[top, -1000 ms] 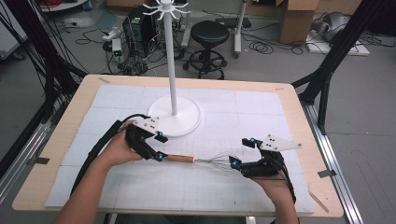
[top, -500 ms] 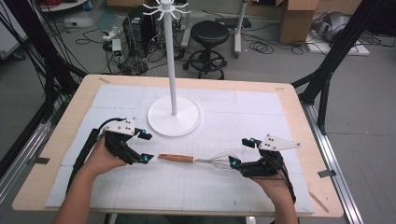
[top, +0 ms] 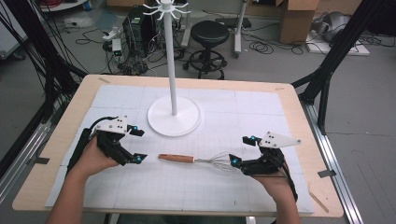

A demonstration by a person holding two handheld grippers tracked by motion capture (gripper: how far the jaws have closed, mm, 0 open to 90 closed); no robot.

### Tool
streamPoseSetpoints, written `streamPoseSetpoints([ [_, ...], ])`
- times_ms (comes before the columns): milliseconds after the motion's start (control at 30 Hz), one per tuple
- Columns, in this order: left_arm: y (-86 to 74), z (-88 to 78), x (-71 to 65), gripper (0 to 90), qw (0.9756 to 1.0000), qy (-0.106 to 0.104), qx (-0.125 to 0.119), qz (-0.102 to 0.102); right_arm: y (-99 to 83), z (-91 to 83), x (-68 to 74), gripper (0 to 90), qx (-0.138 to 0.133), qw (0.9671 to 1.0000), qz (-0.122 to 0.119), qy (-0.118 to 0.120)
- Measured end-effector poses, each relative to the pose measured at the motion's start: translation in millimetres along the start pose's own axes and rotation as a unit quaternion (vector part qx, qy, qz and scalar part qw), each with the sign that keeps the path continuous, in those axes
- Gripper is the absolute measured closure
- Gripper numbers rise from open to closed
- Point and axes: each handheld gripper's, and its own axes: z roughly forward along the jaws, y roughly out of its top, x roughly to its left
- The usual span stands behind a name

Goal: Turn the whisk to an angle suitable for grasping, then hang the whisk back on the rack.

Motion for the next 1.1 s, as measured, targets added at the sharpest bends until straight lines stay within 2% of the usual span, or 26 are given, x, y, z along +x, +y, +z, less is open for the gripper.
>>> streamPoseSetpoints([
  [133,-2.2,-3.1,2.3,6.0,0.9999,0.013,-0.006,-0.007,8.2,4.5,-0.7,14.9,0.006,0.9999,-0.013,0.003],
  [267,-4.3,-4.5,3.3,1.7,0.9996,0.026,-0.006,-0.010,11.8,10.5,0.8,15.0,0.014,0.9998,-0.015,0.008],
  [467,-6.4,-8.7,6.0,1.7,0.9993,0.031,-0.016,-0.014,13.0,19.2,-0.1,15.0,0.023,0.9996,-0.013,0.012],
  [867,-6.9,-4.8,3.5,1.6,0.9992,0.039,-0.004,-0.007,26.2,32.7,3.2,14.9,0.037,0.9985,-0.030,0.026],
  [1100,-6.7,-6.8,3.6,1.6,0.9991,0.040,-0.008,-0.008,38.4,48.6,6.9,15.0,0.059,0.9967,-0.044,0.034],
])
